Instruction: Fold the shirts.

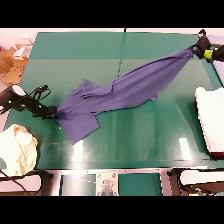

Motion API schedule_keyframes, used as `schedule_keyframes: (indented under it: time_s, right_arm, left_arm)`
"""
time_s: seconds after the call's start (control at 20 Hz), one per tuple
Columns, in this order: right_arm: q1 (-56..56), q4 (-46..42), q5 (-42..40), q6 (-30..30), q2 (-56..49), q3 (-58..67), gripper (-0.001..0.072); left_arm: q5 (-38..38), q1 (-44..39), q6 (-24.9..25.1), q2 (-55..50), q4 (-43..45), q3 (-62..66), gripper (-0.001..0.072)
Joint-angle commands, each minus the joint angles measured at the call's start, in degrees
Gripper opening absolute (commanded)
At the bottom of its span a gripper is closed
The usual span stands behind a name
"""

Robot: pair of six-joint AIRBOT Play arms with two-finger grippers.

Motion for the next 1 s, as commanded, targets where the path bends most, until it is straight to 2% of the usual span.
schedule_keyframes:
  time_s: [0.0, 0.25, 0.5, 0.55, 0.6, 0.65, 0.7, 0.8, 0.95]
  right_arm:
    - [1.3, -1.6, -0.1, 0.3, -4.2, -0.1, 0.0017]
    - [7.3, -1.6, -0.1, 0.3, -12.2, -0.1, 0.0017]
    - [7.3, -1.7, 0.3, 2.8, -16.5, -0.2, 0.0018]
    - [6.8, -1.7, 0.7, 2.8, -16.7, -0.2, 0.0056]
    - [5.6, -1.7, 1.6, 2.8, -16.5, 0.0, 0.0282]
    - [4.0, -1.7, 4.0, 2.8, -16.2, 0.5, 0.0403]
    - [1.7, -1.7, 8.2, 3.0, -15.7, 1.4, 0.0402]
    - [-2.9, -2.4, 16.4, 3.2, -14.3, 1.6, 0.0310]
    - [-7.4, -5.1, 25.0, 3.8, -12.8, -1.1, 0.0263]
  left_arm:
    - [-0.1, 1.0, 1.0, 0.2, -1.9, 0.4, 0.0025]
    - [2.8, 1.0, 4.4, 0.2, -10.1, 0.4, 0.0025]
    - [3.1, 1.0, 5.2, 0.1, -10.3, 0.3, 0.0025]
    - [3.1, 1.0, 5.2, 0.1, -10.3, 0.3, 0.0025]
    - [3.1, 1.0, 5.2, 0.1, -10.3, 0.3, 0.0025]
    - [3.1, 1.0, 5.2, 0.1, -10.3, 0.3, 0.0026]
    - [3.1, 1.0, 5.2, 0.1, -10.3, 0.3, 0.0025]
    - [3.1, 1.0, 5.2, 0.1, -10.3, 0.3, 0.0025]
    - [3.1, 1.0, 5.2, 0.1, -10.6, 0.3, 0.0025]
